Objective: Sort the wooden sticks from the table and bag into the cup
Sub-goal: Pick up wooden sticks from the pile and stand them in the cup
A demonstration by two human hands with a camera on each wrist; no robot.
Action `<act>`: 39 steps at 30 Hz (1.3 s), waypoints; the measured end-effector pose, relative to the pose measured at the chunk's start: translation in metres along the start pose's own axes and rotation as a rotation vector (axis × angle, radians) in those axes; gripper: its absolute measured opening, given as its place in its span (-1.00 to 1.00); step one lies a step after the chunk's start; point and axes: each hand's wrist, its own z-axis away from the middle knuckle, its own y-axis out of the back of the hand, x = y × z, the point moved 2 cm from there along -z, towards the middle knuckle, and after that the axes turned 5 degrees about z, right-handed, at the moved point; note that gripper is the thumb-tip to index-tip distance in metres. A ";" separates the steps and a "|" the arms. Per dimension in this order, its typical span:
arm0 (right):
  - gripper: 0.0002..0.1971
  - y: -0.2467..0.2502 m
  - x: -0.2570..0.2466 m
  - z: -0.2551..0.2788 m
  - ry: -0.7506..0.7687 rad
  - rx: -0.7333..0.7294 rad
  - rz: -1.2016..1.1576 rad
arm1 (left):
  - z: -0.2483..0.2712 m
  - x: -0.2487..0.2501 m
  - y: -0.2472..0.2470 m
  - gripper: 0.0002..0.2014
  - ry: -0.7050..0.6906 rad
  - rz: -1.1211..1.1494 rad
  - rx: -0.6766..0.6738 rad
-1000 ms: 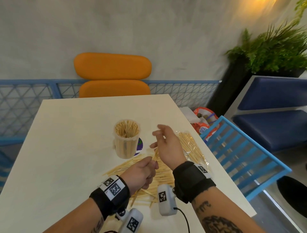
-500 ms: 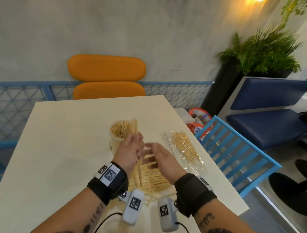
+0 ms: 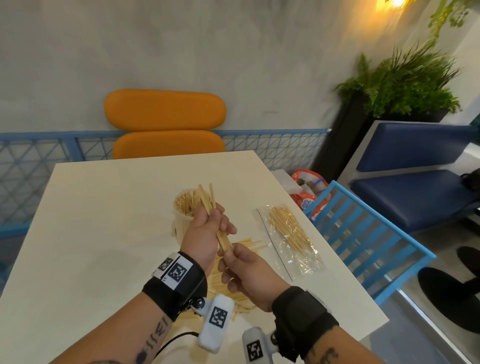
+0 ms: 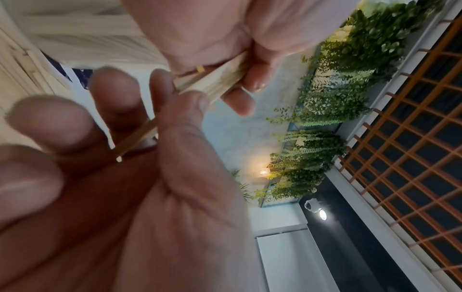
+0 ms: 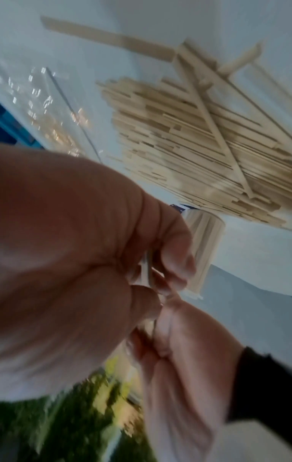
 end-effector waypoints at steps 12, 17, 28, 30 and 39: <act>-0.72 -0.018 0.007 -0.007 0.025 0.004 -0.087 | 0.009 0.007 0.010 -0.77 0.123 -0.243 -0.002; -0.64 -0.021 0.000 -0.009 0.026 -0.022 -0.276 | 0.012 0.004 0.013 -0.81 0.173 -0.392 -0.028; -0.77 -0.015 0.007 -0.006 -0.096 0.007 -0.296 | 0.004 0.018 0.014 -0.56 -0.081 -0.448 -0.078; -0.77 -0.013 0.007 -0.008 -0.078 0.031 -0.288 | 0.007 0.017 0.014 -0.63 -0.063 -0.486 -0.123; -0.74 -0.009 -0.013 -0.033 0.110 0.105 -0.061 | -0.002 0.055 0.029 -0.64 -0.285 -0.856 -0.172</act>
